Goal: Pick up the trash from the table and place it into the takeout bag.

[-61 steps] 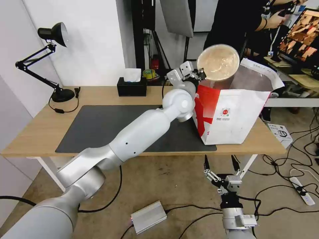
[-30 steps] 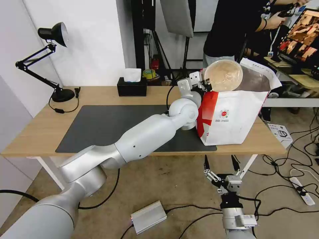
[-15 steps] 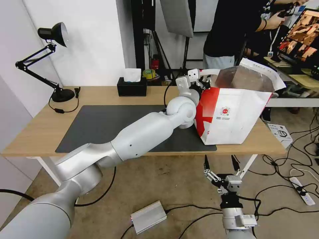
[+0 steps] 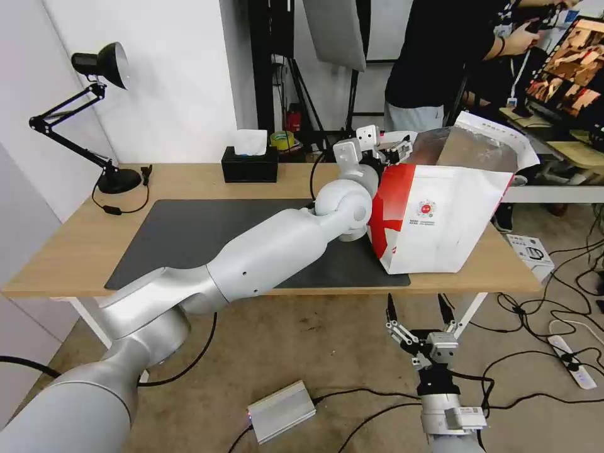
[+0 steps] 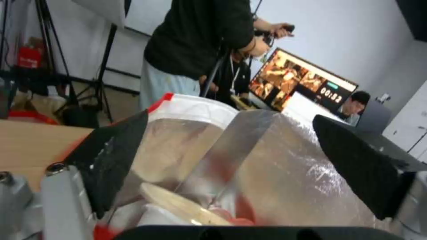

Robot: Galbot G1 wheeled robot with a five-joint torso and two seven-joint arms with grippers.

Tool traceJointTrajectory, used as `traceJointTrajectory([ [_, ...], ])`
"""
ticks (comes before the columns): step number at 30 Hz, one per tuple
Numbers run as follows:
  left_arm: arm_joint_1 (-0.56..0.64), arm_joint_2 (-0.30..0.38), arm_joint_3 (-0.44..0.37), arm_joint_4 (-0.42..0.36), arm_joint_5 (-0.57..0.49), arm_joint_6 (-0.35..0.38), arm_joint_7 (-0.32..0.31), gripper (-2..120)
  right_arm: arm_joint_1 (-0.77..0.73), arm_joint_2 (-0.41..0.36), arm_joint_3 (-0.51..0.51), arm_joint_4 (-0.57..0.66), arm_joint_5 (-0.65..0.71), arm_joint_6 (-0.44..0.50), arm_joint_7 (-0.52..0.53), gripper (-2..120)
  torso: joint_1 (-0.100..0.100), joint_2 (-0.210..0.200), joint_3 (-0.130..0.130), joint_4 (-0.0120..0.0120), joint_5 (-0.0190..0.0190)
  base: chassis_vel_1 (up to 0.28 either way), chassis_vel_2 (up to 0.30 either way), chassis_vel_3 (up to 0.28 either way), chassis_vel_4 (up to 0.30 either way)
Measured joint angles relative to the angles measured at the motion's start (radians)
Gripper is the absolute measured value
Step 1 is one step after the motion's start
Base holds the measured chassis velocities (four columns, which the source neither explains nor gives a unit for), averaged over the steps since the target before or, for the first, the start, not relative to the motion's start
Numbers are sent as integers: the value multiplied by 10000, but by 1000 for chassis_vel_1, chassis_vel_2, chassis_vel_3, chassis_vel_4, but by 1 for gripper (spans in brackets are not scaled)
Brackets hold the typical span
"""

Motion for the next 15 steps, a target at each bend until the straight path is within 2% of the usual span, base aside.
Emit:
traceJointTrajectory([
  [5,127,286,-154,-447,204,-357,-10,100,0,0,0,0,0,0,0,100,1,0,0,0,0,0,0,0,0],
  [9,334,1075,-197,-1286,827,-786,-164,100,0,0,0,0,0,0,0,100,0,0,-1,-1,0,0,0,0,0],
  [10,334,1075,-197,-1286,827,-786,-164,100,0,0,0,0,0,0,0,100,0,0,-1,-1,0,0,0,0,0],
  [15,1121,2309,-460,-2324,1519,-1120,-220,100,0,0,0,0,0,0,0,100,0,0,0,2,-3,0,0,0,0],
])
